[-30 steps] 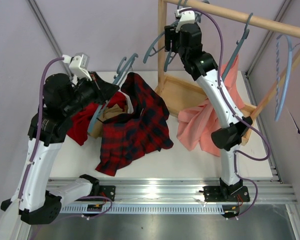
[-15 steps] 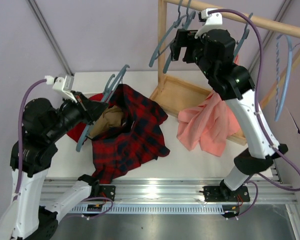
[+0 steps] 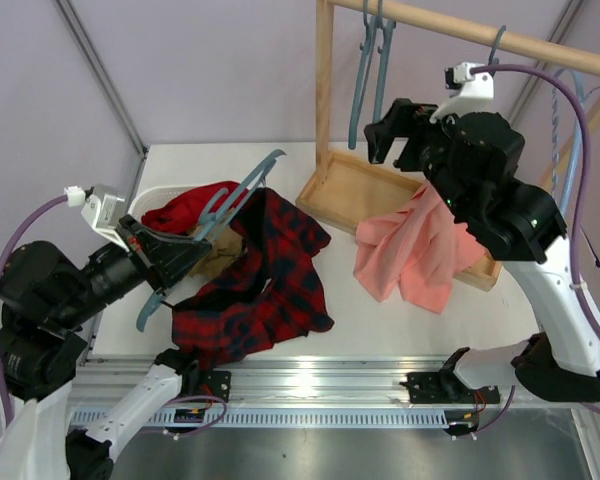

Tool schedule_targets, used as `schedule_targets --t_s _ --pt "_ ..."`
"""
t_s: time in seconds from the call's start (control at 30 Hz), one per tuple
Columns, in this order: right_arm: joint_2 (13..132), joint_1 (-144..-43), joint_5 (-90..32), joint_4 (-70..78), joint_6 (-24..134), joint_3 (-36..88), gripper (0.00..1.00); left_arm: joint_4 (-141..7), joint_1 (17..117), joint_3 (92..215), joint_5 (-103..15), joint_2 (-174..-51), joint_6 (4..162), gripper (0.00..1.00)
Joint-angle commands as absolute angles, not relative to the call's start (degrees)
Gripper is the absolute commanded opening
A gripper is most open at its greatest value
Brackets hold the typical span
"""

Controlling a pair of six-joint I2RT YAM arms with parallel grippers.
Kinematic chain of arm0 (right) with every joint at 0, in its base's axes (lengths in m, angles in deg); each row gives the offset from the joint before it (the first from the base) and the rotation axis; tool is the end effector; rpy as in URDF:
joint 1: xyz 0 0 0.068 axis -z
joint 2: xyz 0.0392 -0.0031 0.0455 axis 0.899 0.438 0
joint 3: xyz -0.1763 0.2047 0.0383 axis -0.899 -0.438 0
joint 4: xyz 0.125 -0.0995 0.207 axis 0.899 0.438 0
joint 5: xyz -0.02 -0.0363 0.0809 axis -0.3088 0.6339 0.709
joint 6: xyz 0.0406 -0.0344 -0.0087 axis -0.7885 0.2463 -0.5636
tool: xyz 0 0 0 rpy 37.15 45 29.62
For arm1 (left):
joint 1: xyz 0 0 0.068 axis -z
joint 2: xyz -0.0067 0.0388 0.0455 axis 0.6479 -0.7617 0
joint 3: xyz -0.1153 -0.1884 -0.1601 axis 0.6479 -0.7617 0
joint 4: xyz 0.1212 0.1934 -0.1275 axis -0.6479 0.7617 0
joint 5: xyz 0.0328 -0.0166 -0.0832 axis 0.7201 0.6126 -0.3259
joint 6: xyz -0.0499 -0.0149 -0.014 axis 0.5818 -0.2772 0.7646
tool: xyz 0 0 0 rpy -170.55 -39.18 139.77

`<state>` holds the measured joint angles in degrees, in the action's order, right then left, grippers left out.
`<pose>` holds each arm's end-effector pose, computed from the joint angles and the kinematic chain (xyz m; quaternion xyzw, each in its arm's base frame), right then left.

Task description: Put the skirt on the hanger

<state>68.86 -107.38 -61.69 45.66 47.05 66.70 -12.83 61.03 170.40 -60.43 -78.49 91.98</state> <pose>0.1698 0.1399 0.5669 -0.0308 0.7229 0.1917 0.6631 0.0394 -0.0305 0.5011 0.1418 0.7168 -0.3810 0.5665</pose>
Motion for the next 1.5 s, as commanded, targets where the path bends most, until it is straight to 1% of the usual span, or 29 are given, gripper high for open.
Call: schedule_targets --t_s 0.0,0.17,0.27,0.63,0.77,0.93,1.03,1.2,1.33,1.47 --pt "64.44 -108.14 -66.64 45.65 42.83 62.71 0.91 -18.41 61.74 172.07 -69.68 -78.12 95.27 0.03" --pt "57.68 -107.97 -69.11 44.87 40.02 55.85 0.91 -21.92 63.67 175.41 -73.89 -79.79 97.02 0.03" --pt "56.08 -108.06 -69.19 45.74 38.96 53.65 0.90 -24.91 63.76 176.20 -76.00 -81.81 99.39 0.03" --pt "53.09 -107.53 -72.79 47.76 40.01 52.50 0.91 -37.56 64.73 178.13 -78.30 -88.58 107.39 0.04" --pt "52.74 -106.83 -76.04 46.89 40.98 51.80 0.92 -39.15 66.66 181.46 -76.81 -91.39 107.75 0.04" --pt "53.00 -104.20 -76.14 45.57 41.16 51.00 0.93 -41.44 70.79 183.32 -72.60 -95.70 108.98 0.04" --pt "54.05 -103.05 -76.13 47.23 41.16 52.14 0.90 -40.39 74.13 185.78 -67.43 -98.59 108.02 0.04" --pt "55.11 -101.73 -78.15 53.46 39.23 55.22 0.84 -40.73 75.63 189.47 -61.96 -101.41 110.29 0.04" --pt "53.71 -101.38 -78.60 55.41 38.87 55.92 0.79 -43.10 76.94 189.30 -60.11 -103.17 112.58 0.04" --pt "52.39 -100.94 -80.00 55.68 39.75 55.31 0.74 -43.64 80.36 189.82 -60.02 -105.72 113.90 0.04"
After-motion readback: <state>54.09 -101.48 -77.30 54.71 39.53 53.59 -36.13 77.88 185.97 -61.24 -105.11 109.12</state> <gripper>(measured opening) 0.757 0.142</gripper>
